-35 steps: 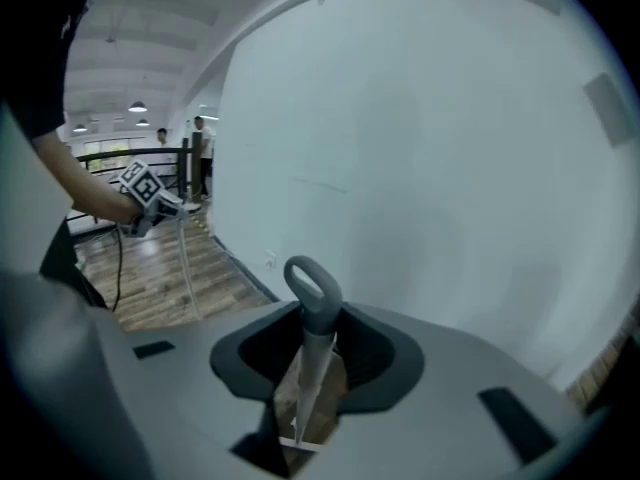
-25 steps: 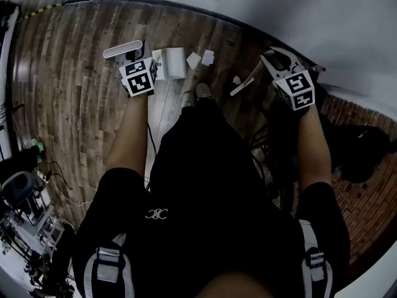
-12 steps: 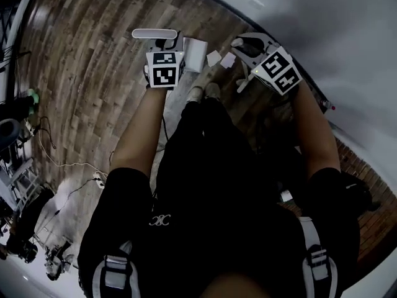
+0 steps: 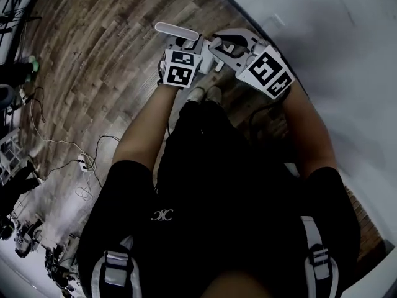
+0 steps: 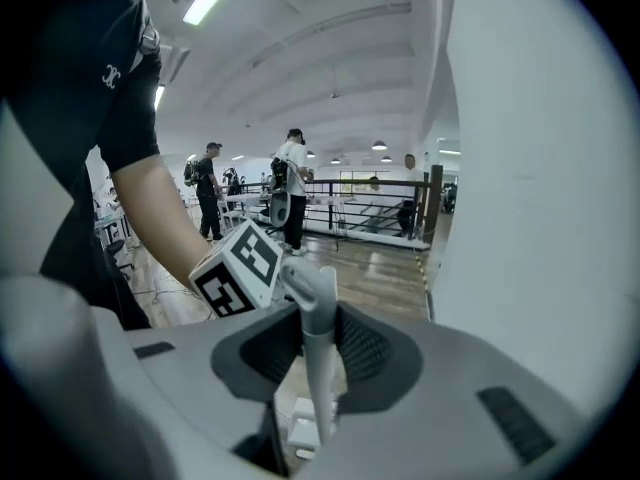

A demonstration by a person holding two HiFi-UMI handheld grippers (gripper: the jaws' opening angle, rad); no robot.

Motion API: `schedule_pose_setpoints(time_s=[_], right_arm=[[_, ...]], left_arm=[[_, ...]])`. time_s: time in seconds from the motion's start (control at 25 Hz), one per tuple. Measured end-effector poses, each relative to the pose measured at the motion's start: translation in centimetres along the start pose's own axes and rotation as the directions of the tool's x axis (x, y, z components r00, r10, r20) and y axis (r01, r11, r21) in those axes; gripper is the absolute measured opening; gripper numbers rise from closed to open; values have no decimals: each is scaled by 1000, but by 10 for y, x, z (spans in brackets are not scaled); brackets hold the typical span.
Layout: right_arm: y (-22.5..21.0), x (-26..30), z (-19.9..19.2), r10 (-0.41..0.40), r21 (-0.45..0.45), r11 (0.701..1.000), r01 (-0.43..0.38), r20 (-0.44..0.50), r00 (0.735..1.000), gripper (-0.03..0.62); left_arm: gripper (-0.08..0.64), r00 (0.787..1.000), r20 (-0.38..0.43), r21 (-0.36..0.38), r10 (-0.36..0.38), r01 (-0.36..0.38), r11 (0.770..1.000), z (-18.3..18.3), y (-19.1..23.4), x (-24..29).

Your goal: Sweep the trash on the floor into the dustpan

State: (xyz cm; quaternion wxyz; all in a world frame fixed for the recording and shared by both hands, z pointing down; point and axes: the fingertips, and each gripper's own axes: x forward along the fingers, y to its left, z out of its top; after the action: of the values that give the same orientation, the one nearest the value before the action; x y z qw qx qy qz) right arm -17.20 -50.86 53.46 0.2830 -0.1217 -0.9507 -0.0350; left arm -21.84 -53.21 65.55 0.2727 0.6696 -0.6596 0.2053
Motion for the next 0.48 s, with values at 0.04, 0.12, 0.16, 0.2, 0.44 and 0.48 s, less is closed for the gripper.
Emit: schedule_pose_setpoints(time_s=[0.04, 0.12, 0.16, 0.2, 0.44, 0.48], right_arm=[[-2, -1, 4, -7, -1, 1000, 7, 12, 1000, 109], [-6, -6, 10, -28, -1, 1000, 28, 32, 999, 107], [-7, -9, 13, -41, -1, 999, 41, 39, 998, 107], [-8, -13, 15, -56, -2, 998, 56, 41, 998, 107], [4, -53, 13, -202, 15, 979, 202, -14, 979, 107], [8, -63, 14, -235, 40, 971, 235, -10, 972, 107]], left_arm=[[115, 1000, -1, -3, 0, 0, 1000, -1, 0, 1], [115, 1000, -2, -6, -3, 3, 1000, -3, 0, 3], [115, 1000, -1, -8, -4, 4, 1000, -3, 0, 4], [115, 1000, -1, -11, -5, 5, 1000, -4, 1, 5], [117, 1000, 8, 19, 10, -10, 1000, 1, -5, -12], [117, 1000, 15, 21, 16, -16, 1000, 3, -6, -17]])
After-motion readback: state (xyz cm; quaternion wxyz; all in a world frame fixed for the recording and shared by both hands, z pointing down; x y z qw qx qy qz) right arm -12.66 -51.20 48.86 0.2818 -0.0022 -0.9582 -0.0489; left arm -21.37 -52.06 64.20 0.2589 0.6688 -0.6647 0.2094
